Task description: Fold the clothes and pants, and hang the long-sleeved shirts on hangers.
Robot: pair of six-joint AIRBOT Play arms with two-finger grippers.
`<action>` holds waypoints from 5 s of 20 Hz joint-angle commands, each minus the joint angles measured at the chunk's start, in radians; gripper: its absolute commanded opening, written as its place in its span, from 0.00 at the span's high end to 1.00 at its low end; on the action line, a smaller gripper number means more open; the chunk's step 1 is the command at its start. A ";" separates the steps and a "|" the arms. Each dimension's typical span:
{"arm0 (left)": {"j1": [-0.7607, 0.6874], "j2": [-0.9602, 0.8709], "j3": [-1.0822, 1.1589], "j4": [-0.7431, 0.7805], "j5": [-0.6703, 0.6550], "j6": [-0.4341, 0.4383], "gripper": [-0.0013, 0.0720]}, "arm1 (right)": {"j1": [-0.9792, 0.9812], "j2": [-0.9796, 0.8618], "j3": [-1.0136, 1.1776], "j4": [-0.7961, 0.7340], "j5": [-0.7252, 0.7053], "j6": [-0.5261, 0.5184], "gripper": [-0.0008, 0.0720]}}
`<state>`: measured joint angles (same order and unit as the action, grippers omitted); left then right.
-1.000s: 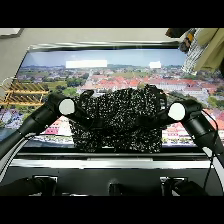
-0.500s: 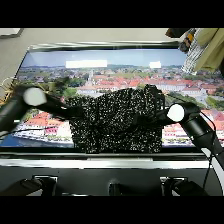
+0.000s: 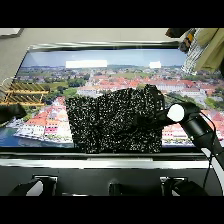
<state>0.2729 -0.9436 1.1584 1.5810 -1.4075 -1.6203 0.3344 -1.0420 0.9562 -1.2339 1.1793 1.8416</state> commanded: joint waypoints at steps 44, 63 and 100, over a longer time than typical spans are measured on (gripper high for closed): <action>0.700 -0.918 0.348 -0.225 0.428 0.783 0.78 | 0.000 0.000 0.000 -0.062 -0.037 0.021 0.94; 0.593 -0.687 0.595 -0.438 0.521 0.626 0.95 | 0.000 0.000 0.000 -0.064 -0.026 0.021 0.94; -0.686 0.616 -0.466 -0.494 -0.070 0.624 0.95 | 0.000 0.000 0.000 -0.376 0.076 0.301 0.94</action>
<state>-0.3832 -0.3317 0.6937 1.1011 -1.4403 -0.9951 0.3344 -1.0420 0.9562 -1.5608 1.2572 2.0876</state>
